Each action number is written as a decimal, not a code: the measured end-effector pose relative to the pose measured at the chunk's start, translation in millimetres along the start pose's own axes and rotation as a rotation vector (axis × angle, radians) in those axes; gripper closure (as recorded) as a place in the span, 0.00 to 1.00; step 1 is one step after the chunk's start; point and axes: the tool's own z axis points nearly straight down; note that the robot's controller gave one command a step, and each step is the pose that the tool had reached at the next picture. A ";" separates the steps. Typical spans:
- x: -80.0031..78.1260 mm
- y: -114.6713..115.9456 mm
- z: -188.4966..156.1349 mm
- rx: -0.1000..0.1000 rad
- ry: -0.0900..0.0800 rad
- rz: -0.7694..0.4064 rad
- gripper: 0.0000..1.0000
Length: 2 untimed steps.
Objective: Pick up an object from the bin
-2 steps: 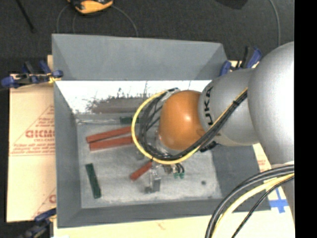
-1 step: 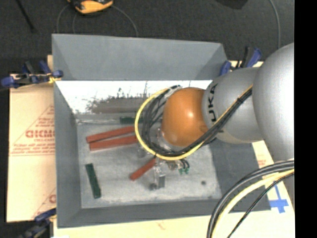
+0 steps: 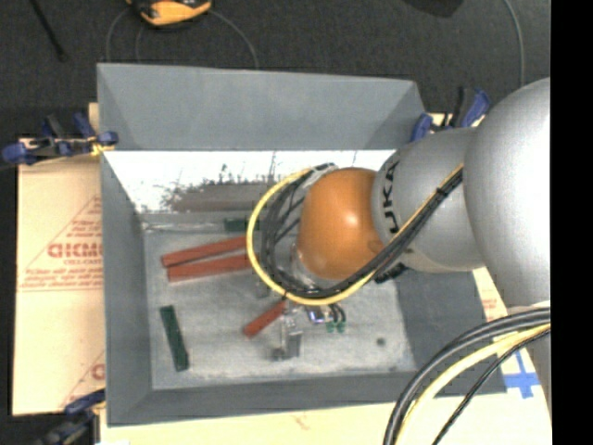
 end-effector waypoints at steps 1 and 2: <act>-8.5 -11.0 1.5 0.002 -0.004 -0.085 1.00; -8.5 -10.8 1.5 0.002 -0.004 -0.084 1.00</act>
Offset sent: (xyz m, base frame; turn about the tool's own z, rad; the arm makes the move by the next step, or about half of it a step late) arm 0.0000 0.0000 0.0000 0.0000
